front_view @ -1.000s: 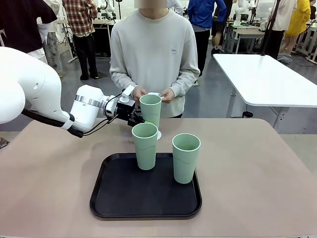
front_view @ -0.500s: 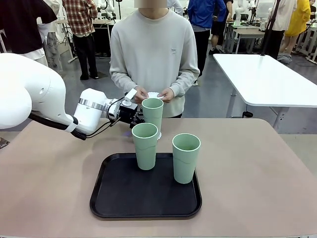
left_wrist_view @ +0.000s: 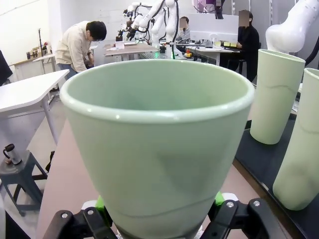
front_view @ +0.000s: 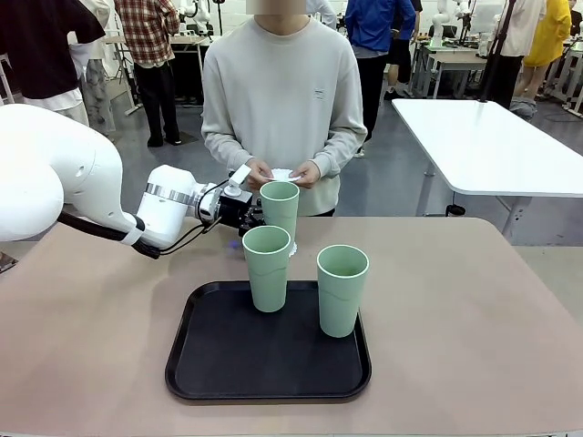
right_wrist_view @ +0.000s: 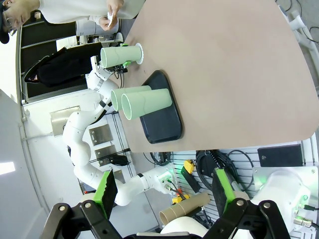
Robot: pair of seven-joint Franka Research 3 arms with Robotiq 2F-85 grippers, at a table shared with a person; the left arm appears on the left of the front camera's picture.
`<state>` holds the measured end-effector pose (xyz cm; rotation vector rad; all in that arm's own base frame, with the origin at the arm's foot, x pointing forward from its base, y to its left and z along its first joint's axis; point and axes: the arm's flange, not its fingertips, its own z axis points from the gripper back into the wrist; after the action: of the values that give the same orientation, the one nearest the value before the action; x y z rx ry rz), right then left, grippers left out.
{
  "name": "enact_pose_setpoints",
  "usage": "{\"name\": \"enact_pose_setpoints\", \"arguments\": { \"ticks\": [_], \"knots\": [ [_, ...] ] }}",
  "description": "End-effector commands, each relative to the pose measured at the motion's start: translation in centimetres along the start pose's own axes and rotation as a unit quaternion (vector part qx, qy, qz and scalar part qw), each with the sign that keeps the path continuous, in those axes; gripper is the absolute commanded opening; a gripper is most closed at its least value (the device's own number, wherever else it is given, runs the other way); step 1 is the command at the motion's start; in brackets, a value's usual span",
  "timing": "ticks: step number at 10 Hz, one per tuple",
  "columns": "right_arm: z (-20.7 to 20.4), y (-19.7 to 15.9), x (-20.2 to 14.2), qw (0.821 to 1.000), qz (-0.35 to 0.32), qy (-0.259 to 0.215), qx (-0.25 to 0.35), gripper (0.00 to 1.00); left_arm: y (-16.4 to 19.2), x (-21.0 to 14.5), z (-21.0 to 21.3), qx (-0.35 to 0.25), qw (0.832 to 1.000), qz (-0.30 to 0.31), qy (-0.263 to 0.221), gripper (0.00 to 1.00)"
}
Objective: Place coasters on the table and set cups on them.
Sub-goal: Pick up one Reusable plastic cup and place it on a coaster set by the human.
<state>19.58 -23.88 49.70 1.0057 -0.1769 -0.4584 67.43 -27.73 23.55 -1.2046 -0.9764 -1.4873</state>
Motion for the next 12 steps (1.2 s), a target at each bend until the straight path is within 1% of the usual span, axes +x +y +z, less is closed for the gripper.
{"name": "enact_pose_setpoints", "arguments": {
  "ticks": [1,4,5,12],
  "knots": [
    [-0.11,-0.02,-0.04,1.000,0.006,0.002,0.010,1.00,0.87,0.32,0.18,-0.012,1.000,0.010,-0.001,0.84],
    [-0.11,-0.02,-0.04,1.000,0.006,0.002,0.010,1.00,0.82,0.10,0.20,-0.016,1.000,0.009,0.005,0.84],
    [-0.11,-0.02,-0.04,1.000,0.006,0.002,0.010,1.00,0.76,0.10,0.29,-0.019,1.000,0.010,0.008,1.00],
    [-0.11,-0.02,-0.04,1.000,0.006,0.002,0.010,1.00,1.25,-0.22,0.56,-0.025,0.999,0.026,0.008,1.00]
  ]
}}
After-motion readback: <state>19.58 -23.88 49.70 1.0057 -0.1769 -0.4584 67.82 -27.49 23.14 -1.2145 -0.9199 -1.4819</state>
